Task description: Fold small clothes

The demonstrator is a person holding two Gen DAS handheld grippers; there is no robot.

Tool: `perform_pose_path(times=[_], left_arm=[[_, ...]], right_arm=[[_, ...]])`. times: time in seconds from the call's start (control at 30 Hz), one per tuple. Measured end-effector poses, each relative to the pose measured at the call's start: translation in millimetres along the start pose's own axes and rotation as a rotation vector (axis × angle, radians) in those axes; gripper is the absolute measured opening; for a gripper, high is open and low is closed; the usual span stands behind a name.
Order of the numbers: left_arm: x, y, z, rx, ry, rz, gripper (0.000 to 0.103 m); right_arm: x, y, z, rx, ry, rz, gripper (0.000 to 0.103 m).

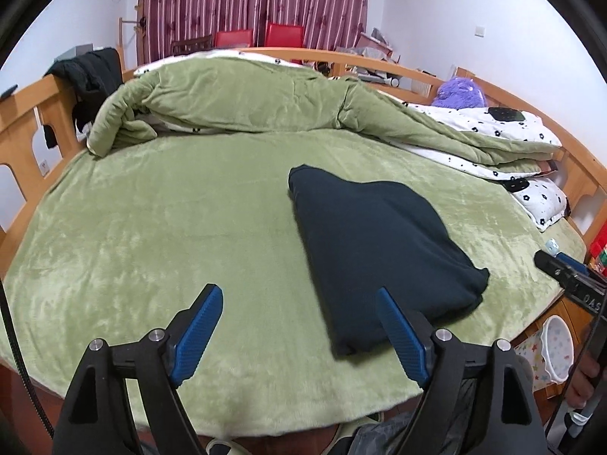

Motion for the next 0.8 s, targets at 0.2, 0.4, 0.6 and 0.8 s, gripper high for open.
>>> perform_pose_path(times=[0.2, 0.4, 0.6, 0.8], left_arm=[[0.3, -2.8, -33.1, -0.018, -0.045, 0.009, 0.090], [3.5, -6.4, -51.4, -0.017, -0.058, 0.016, 0.090], [4.5, -6.6, -63.2, -0.024, -0.075, 0.019, 0.090], [5.1, -6.6, -67.3, -0.020, -0.073, 0.014, 0.090]], right_arm=[[12.4, 3.0, -25.6, 0.031, -0.014, -0.032, 0.090], [15.6, 3.5, -45.2, 0.042, -0.040, -0.052, 0.095], [17.0, 3.5, -60.2, 0.055, -0.061, -0.067, 0.096], [15.3, 6.3, -72.2, 0.058, -0.081, -0.068, 0.096]])
Point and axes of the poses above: each gripper's, at about its wrist camera, not at the fingertips, and z roughly the way its jaws point, y to its left, x to its underside, the point moved 10 cm from there along z, roughly the way its jaws point, and after that the axes turned 7 degrees about x, right-handed, at the moved point
